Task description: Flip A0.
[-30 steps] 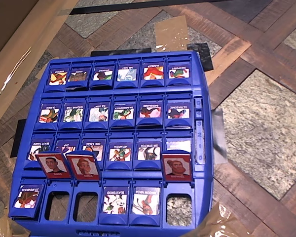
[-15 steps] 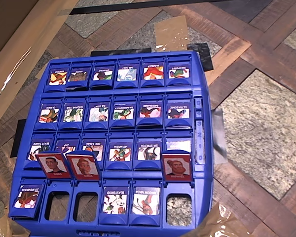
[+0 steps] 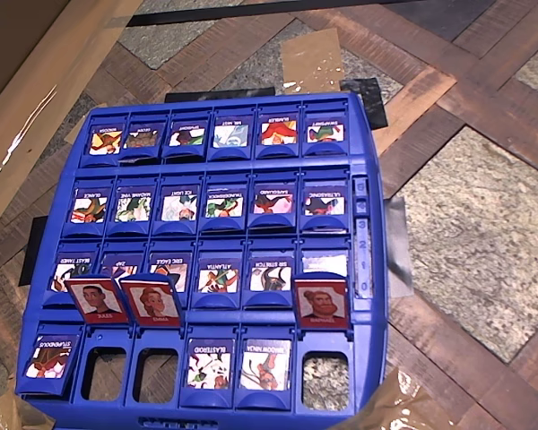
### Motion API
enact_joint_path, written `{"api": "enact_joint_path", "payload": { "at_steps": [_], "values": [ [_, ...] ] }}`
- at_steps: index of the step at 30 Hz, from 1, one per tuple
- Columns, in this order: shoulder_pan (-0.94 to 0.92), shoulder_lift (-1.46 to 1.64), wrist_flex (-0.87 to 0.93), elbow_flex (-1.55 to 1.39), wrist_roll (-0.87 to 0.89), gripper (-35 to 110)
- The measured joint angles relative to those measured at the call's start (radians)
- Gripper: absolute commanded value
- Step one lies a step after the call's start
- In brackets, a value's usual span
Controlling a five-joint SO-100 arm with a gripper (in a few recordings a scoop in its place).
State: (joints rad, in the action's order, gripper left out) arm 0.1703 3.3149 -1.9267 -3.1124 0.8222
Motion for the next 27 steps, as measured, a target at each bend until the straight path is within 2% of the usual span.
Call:
{"api": "enact_joint_path", "payload": {
  "at_steps": [5, 10, 13, 19, 27],
  "values": [
    [0.002, 0.000, -0.003, -0.018, 0.291, 0],
    [0.003, 0.000, -0.003, -0.020, 0.696, 0],
    [0.003, 0.000, -0.003, -0.020, 0.848, 0],
    [0.002, 0.000, -0.006, -0.020, 0.953, 0],
    [0.002, 0.000, -0.006, -0.020, 0.991, 0]
  ]
}}
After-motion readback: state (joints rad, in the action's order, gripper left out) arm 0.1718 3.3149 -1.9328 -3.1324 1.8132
